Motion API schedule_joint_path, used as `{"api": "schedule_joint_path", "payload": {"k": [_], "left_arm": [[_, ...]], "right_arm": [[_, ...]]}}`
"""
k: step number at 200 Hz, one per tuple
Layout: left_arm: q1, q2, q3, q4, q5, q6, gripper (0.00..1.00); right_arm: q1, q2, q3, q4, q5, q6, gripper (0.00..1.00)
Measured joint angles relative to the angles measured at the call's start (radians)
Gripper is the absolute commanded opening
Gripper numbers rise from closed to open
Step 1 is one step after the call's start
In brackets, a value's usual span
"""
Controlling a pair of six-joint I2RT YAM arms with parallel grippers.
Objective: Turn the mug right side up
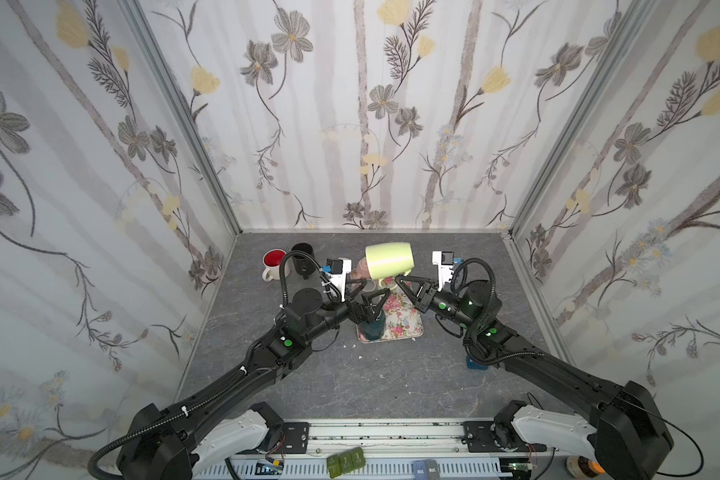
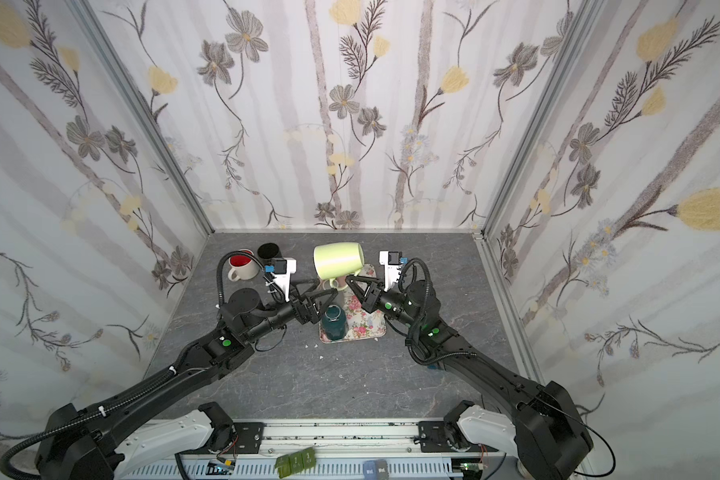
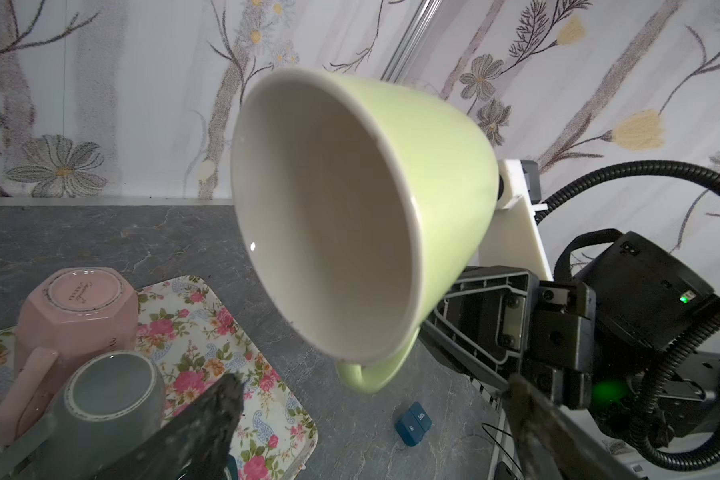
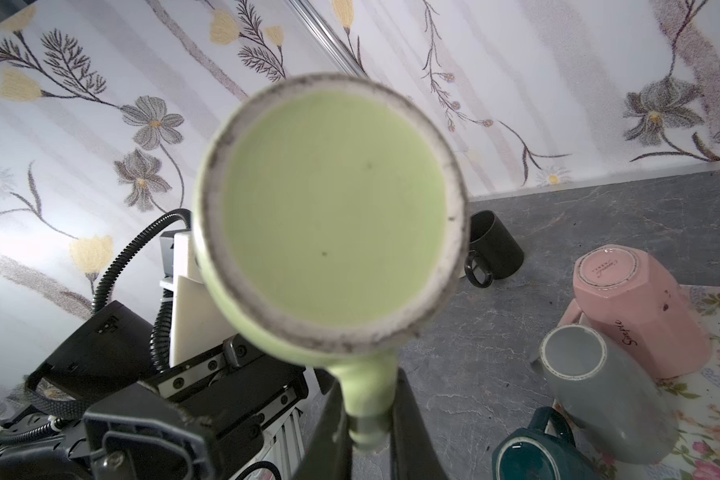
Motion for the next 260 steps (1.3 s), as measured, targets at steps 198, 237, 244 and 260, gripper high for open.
{"api": "schedule_joint_path", "payload": {"k": [198,237,244,260], "left_arm": [[-0.05,0.068,0.042,0.046,0.012,-0.004,0.65],[-0.055,0.069,0.042,0.051,0.011,-0.004,0.5],[-0.056,0.069,0.042,0.051,0.011,-0.003,0.49],[-0.056,0.071,0.042,0.052,0.011,-0.003,0.46]], "right_arm": [[0.013,-0.014,-0.031,0.066,-0.029,0.027,0.0],[0.024,-0.011,-0.031,0.088,-0.04,0.039,0.0],[0.025,-0.011,-0.031,0.088,-0.041,0.044,0.0],[0.025,-0.01,-0.031,0.09,-0.042,0.044,0.0]]}}
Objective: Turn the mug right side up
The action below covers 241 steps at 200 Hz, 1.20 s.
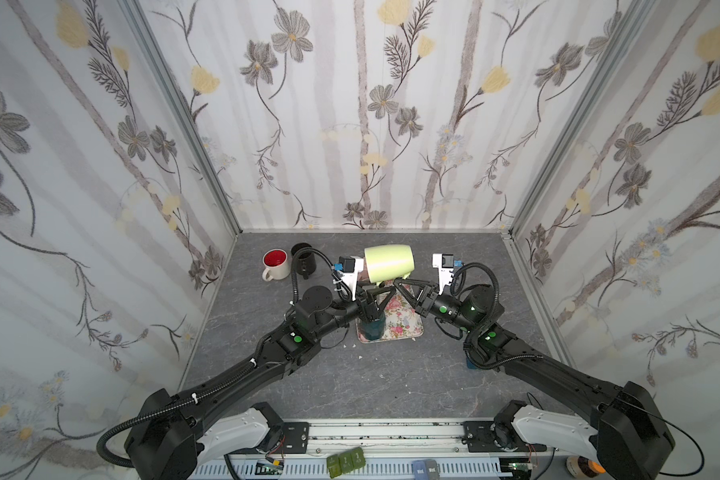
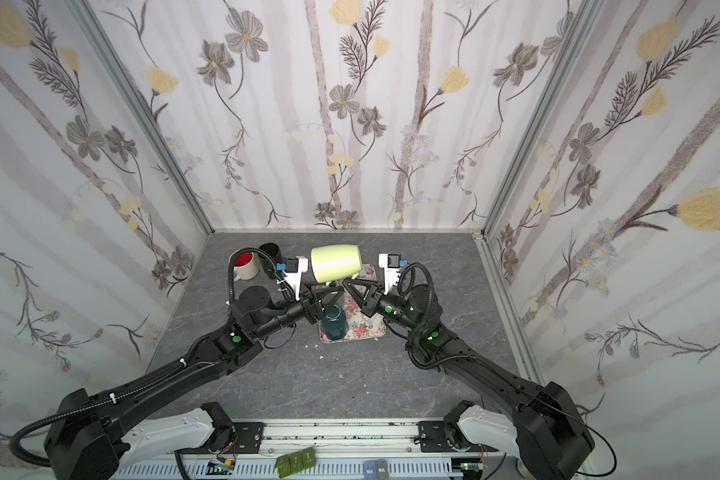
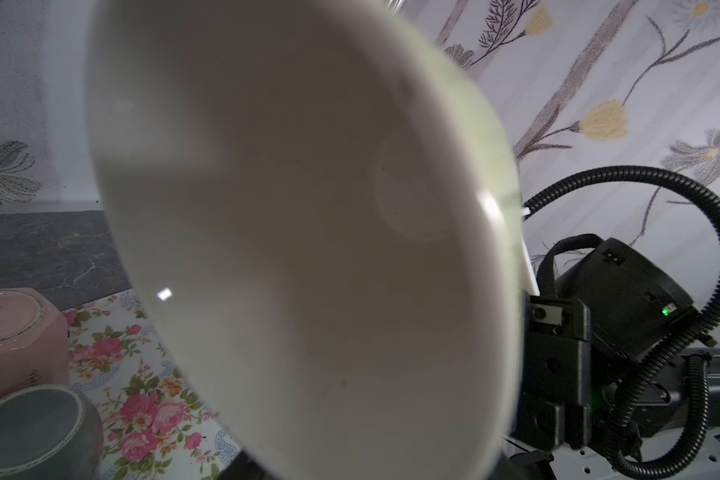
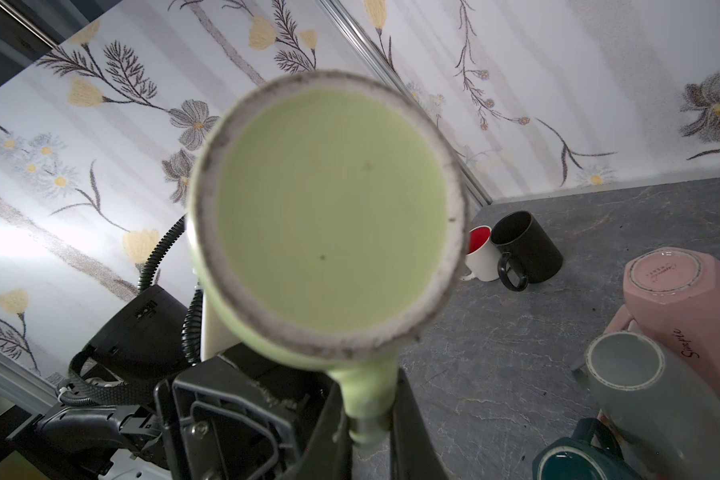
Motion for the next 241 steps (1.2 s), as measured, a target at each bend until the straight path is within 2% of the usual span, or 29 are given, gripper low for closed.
{"api": "schedule_joint_path", "payload": {"k": [25,78,95,108,134,174,211,227,241], "left_arm": [[0.0,0.003,-0.003,0.006,0.0,0.001,0.37],[0.0,0.002,-0.004,0.006,-0.012,0.016,0.3],[0.0,0.001,-0.004,0.006,-0.021,0.017,0.19],[0.001,0.001,-0.004,0.013,-0.035,0.019,0.15],[0.001,0.005,-0.004,0.025,-0.038,0.037,0.15],[0.001,0.014,-0.004,0.03,-0.05,0.037,0.06],[0.001,0.023,0.0,0.033,-0.061,0.037,0.06],[0.001,0.029,0.008,0.027,-0.063,0.037,0.0],[0.001,0.034,0.013,0.027,-0.063,0.037,0.0]], "right_arm": [[0.002,0.0,0.0,0.006,-0.003,0.0,0.0],[0.003,0.006,0.0,0.024,-0.011,0.0,0.0],[0.003,0.009,0.0,0.027,-0.013,0.0,0.0],[0.002,0.012,0.001,0.027,-0.012,0.01,0.0],[0.0,0.023,0.01,0.032,-0.008,0.016,0.0],[-0.001,0.034,0.018,0.026,0.0,0.026,0.0],[-0.002,0.043,0.021,0.026,0.007,0.034,0.0],[-0.002,0.043,0.023,0.026,0.016,0.035,0.0],[-0.003,0.043,0.023,0.026,0.02,0.035,0.0]]}}
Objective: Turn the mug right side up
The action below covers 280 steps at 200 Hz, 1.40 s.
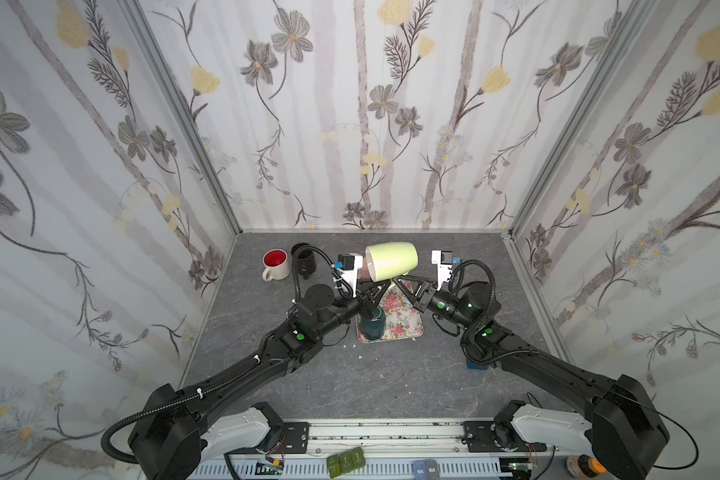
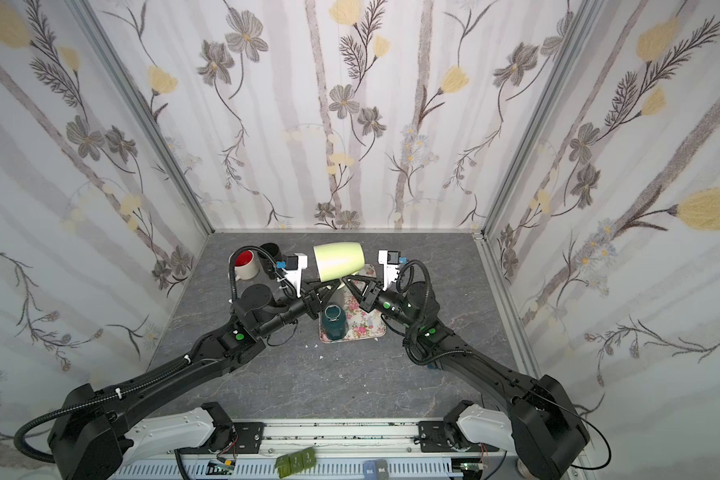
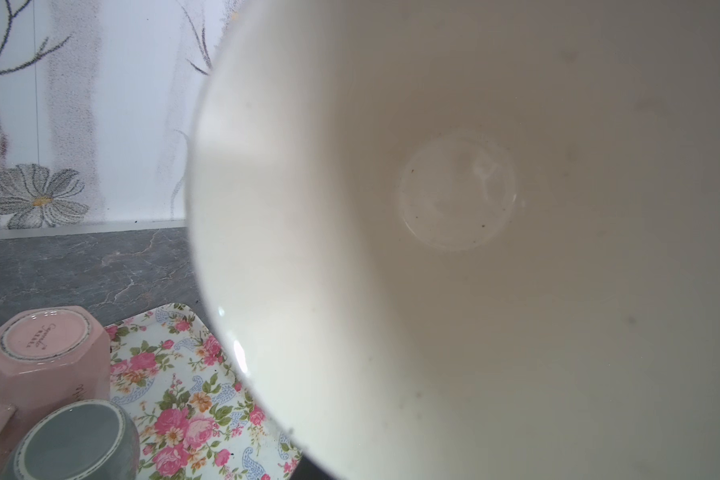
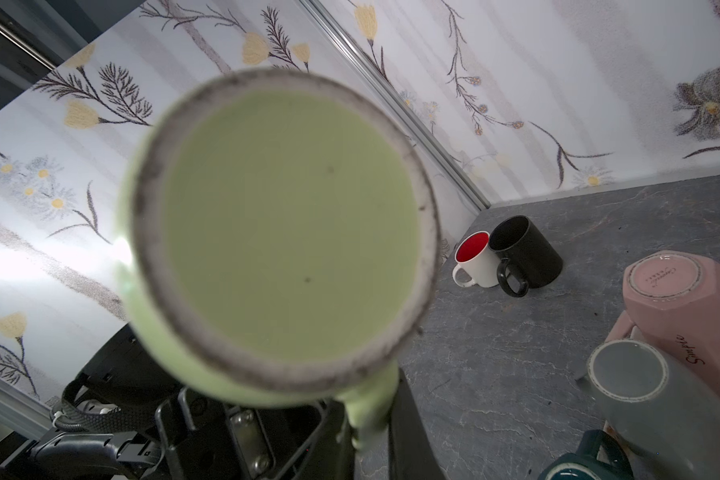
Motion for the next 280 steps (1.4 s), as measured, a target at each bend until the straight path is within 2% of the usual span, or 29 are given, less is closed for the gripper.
{"api": "schedule_joint_path", "payload": {"k": [49,86,140,156,221,242,280], "left_arm": [[0.0,0.009,0.027,-0.039,-0.008,-0.002,0.0],[0.0,0.007,0.032,-0.058,-0.014,-0.004,0.0],[-0.003,0.016,0.064,-0.095,0.034,-0.014,0.0],[-0.003,0.016,0.065,-0.108,0.033,-0.016,0.0],[-0.005,0.014,0.066,-0.163,-0.036,-0.026,0.0],[-0.005,0.014,0.066,-0.178,-0.056,-0.021,0.0],[-0.004,0.016,0.066,-0.288,-0.135,-0.011,0.0]], "right_arm": [[0.0,0.0,0.0,-0.001,0.017,0.0,0.03],[0.0,0.001,0.0,-0.005,0.019,-0.002,0.19],[0.0,0.007,0.0,-0.019,0.024,-0.028,0.28],[0.0,0.007,0.0,-0.034,0.029,-0.032,0.39],[0.002,0.0,-0.005,-0.063,0.026,-0.047,0.47],[0.002,-0.007,-0.005,-0.079,0.023,-0.051,0.58],[0.003,-0.054,-0.007,-0.087,0.027,-0.084,0.66]]}}
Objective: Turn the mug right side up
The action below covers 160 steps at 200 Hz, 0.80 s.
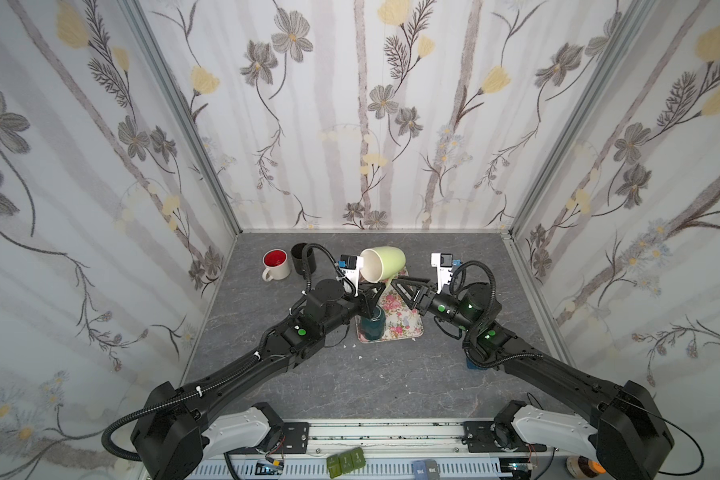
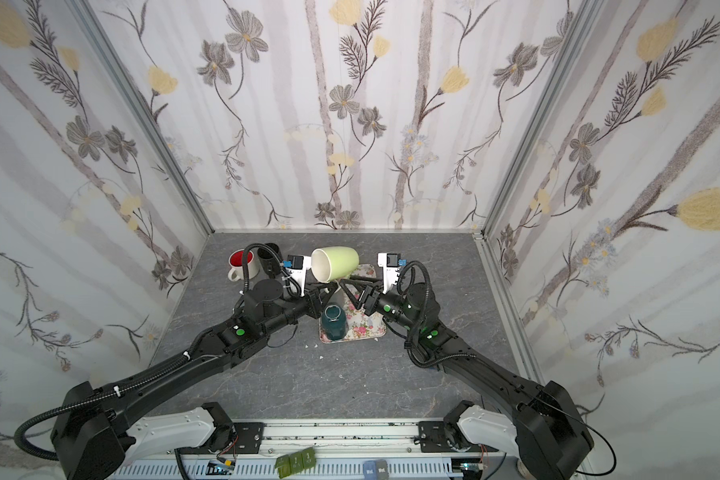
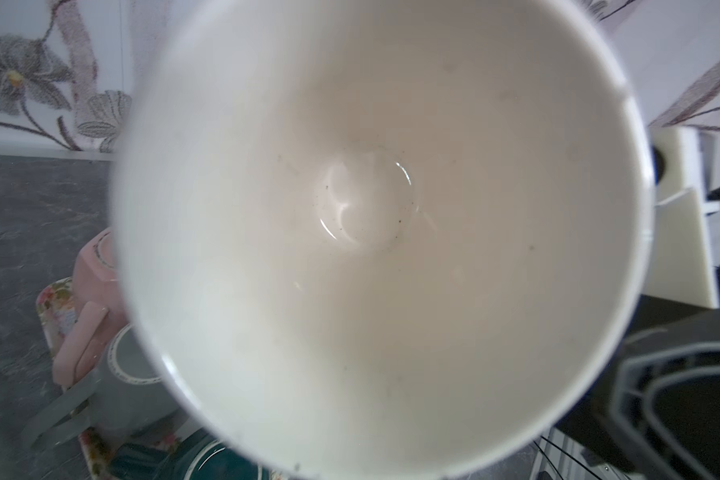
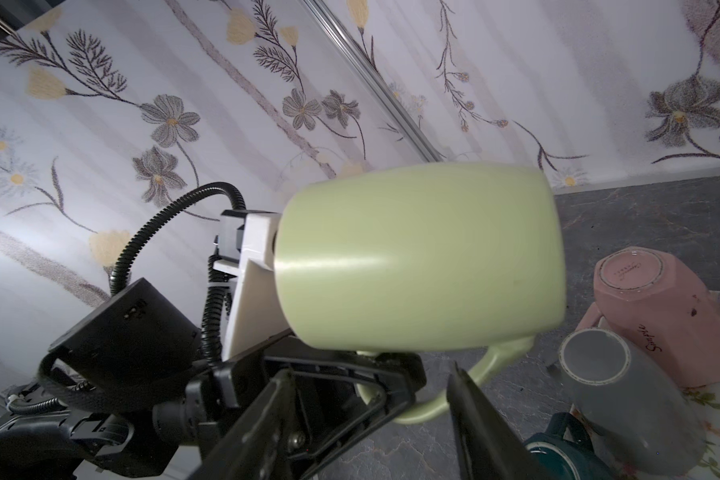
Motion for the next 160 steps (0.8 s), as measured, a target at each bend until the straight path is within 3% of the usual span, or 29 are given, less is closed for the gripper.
{"api": "schedule_joint_path", "payload": {"k": [24,81,160], "left_arm": [[0.0,0.004,0.009,-0.069,-0.06,0.001,0.0],[0.004,0.026,0.035,-0.166,-0.162,0.007,0.0],[0.035,0.09,0.108,-0.272,-0.231,-0.001,0.0]], "right_arm": [[0.002,-0.05,-0.008,-0.04,0.046,-0.034,0.81],[0.002,-0.188,-0.036,-0.159,0.193,-0.13,0.99],[-0.002,-0.336,-0.098,-0.245,0.359,-0.212,1.0]]}}
